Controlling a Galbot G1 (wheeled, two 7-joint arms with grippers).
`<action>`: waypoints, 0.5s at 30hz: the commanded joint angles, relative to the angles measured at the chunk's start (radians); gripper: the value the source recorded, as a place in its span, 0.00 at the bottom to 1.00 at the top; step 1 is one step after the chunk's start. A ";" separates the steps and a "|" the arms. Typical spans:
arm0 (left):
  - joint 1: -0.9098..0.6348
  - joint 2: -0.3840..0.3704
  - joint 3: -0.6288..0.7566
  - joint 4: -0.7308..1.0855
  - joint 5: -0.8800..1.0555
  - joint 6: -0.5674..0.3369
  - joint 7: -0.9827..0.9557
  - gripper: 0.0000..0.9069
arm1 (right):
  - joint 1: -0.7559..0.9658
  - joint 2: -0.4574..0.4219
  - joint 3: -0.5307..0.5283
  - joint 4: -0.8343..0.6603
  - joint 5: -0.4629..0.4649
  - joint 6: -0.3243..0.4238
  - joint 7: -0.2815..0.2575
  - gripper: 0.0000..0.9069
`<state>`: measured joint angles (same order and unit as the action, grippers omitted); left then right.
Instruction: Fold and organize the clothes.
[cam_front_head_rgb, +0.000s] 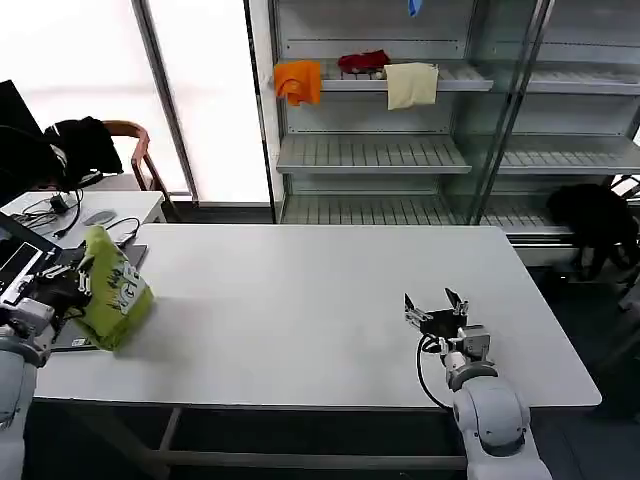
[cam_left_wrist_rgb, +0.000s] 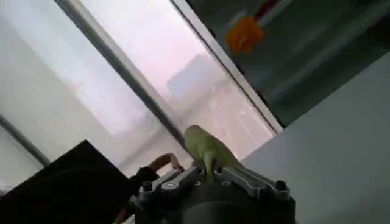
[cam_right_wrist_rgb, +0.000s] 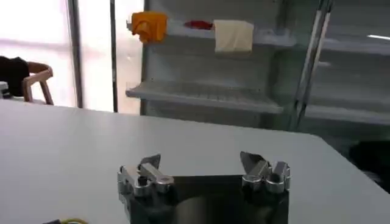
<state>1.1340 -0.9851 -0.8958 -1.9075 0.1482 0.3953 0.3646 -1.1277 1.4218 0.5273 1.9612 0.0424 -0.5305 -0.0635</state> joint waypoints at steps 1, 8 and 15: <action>0.073 -0.241 0.231 -0.204 0.183 0.036 -0.029 0.00 | -0.031 -0.019 0.048 -0.031 0.017 0.042 -0.004 1.00; 0.047 -0.388 0.472 -0.147 0.252 0.054 -0.098 0.00 | -0.033 -0.032 0.061 -0.036 0.017 0.046 -0.004 1.00; 0.011 -0.452 0.595 -0.102 0.197 0.129 -0.157 0.00 | -0.031 -0.031 0.064 -0.031 0.015 0.040 -0.001 1.00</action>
<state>1.1615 -1.2639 -0.5647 -2.0159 0.3214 0.4535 0.2838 -1.1554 1.3923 0.5815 1.9344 0.0548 -0.4962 -0.0658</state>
